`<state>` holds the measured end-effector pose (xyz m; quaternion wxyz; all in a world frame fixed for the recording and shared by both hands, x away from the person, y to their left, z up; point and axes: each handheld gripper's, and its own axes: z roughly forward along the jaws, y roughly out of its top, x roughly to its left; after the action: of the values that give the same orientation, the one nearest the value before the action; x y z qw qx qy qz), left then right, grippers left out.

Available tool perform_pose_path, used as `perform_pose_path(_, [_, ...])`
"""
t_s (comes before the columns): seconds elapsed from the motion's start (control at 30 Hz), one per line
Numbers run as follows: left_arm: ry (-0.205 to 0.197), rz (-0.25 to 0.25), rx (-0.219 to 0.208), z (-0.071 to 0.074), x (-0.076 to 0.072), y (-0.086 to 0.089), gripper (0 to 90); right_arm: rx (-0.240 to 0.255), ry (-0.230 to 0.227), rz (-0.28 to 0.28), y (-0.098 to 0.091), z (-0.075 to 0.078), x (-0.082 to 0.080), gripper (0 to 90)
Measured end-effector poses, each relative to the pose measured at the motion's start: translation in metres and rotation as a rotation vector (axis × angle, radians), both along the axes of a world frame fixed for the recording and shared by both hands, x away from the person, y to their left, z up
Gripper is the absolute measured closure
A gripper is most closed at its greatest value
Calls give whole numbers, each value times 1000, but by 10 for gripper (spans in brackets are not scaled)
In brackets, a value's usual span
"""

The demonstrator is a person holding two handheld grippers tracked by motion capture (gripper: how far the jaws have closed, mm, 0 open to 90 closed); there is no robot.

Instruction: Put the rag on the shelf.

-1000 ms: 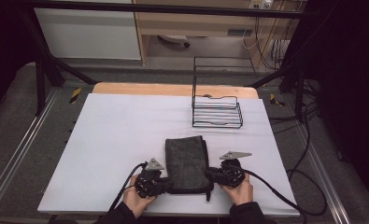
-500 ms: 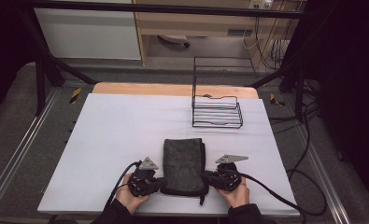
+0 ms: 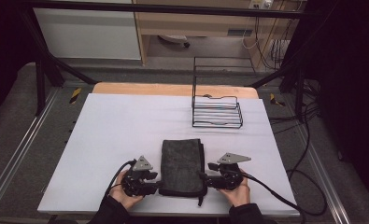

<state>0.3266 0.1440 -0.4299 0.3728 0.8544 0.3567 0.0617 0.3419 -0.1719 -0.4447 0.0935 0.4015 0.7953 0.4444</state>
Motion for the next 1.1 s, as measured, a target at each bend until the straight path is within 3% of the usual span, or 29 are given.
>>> perform_pose_path(0.1, [-13,-5,-2,2,4,4,450,-11,-24,6,-3,1,2,329])
perform_pose_path(0.13, [-13,-4,-3,2,6,4,360,-12,-25,-1,-5,1,3,281])
perform_pose_path(0.17, [-10,-10,-1,2,8,5,360,-12,-25,-1,-5,1,3,281])
perform_pose_path(0.3, [8,-21,-13,3,16,9,199,2,-20,-3,-9,2,5,196])
perform_pose_path(0.4, [-5,-21,-13,6,22,11,127,6,-21,-14,-12,2,6,123])
perform_pose_path(0.6, [-34,14,7,13,34,15,113,11,-11,-20,-16,2,9,39])
perform_pose_path(0.83, [-47,34,14,18,47,16,116,12,-28,-8,-18,2,9,20])
perform_pose_path(1.1, [-39,93,7,21,70,14,153,9,-22,-9,-18,1,9,13])
